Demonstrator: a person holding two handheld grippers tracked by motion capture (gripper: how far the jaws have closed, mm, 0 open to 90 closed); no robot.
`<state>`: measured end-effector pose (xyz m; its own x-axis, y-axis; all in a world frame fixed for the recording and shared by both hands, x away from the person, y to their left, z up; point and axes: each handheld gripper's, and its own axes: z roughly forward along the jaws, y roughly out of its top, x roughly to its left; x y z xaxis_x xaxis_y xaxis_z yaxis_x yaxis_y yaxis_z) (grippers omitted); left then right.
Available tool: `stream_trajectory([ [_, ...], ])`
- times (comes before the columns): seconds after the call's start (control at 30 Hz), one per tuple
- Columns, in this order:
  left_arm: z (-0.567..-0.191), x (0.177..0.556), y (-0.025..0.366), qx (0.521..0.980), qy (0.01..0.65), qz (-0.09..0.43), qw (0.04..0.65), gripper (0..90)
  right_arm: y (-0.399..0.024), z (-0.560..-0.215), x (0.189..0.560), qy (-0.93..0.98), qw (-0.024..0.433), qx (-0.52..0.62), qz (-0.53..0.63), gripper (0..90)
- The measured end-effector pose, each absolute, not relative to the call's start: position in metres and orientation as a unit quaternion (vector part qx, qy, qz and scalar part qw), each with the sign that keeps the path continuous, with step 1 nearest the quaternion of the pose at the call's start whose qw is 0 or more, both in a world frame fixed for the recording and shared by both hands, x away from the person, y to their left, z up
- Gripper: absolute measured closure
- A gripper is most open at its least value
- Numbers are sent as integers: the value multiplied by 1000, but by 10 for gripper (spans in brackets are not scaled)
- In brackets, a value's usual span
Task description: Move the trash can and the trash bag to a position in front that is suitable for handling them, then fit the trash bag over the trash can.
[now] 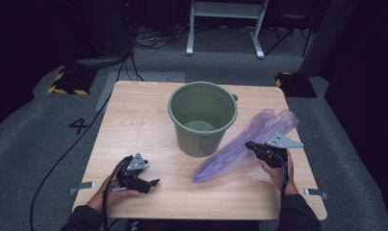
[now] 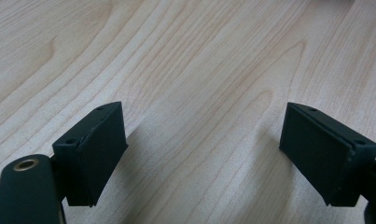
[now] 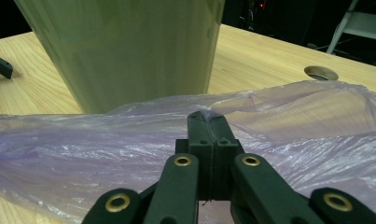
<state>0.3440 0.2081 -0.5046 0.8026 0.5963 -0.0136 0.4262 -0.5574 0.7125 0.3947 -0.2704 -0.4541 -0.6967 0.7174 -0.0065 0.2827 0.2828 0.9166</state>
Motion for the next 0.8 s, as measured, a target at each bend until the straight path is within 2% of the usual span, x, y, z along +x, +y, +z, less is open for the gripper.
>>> stream_trajectory([
  [0.8,-504,343,209,875,293,116,368,143,-266,-440,388,761,221,306,528,900],
])
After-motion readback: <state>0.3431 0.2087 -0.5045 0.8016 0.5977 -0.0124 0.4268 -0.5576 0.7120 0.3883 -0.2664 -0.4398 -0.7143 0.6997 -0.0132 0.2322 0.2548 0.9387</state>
